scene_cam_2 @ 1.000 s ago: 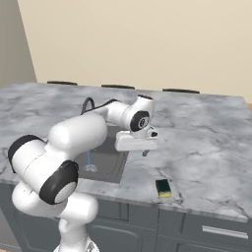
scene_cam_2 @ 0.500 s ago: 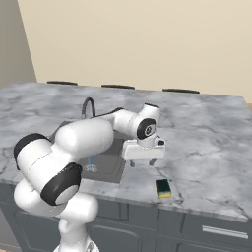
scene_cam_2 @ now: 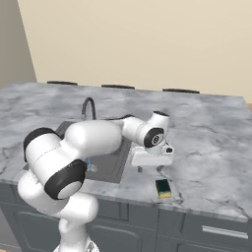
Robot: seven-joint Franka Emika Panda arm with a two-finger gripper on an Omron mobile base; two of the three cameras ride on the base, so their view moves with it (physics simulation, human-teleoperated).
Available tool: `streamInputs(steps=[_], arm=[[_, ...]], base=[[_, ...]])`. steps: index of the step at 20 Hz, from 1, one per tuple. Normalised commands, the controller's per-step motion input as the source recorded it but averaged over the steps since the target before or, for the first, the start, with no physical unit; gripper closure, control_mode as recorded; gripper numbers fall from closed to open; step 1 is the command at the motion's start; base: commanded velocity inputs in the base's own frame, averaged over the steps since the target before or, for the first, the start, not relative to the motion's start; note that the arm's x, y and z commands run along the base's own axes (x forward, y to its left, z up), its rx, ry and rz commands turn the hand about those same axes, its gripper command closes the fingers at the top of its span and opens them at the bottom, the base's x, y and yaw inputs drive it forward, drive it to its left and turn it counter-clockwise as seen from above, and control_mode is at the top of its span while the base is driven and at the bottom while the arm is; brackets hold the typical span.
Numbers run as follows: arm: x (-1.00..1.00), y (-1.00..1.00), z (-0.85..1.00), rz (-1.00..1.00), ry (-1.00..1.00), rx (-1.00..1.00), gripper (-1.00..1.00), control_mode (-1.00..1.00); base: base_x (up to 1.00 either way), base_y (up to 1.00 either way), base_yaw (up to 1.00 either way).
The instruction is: Soak the sponge with water for a few seconds and then drop it inside the sink.
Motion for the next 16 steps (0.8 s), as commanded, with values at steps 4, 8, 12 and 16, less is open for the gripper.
streamInputs(steps=[4, 8, 12, 16], arm=[[0.00, -0.35, -0.06, -0.09, 0.00, 0.00, -1.00, -1.00], [0.00, -0.43, -0.01, -0.08, 0.00, 0.00, -1.00, -1.00], [0.04, -0.36, -0.10, -0.04, -0.05, 0.02, -1.00, -1.00], [0.21, -0.11, -0.12, 0.00, -0.13, 0.02, -1.00, -1.00]], base=[[0.00, 0.00, 0.00], [0.00, 0.00, 0.00], [0.00, 0.00, 0.00], [0.00, 0.00, 0.00]])
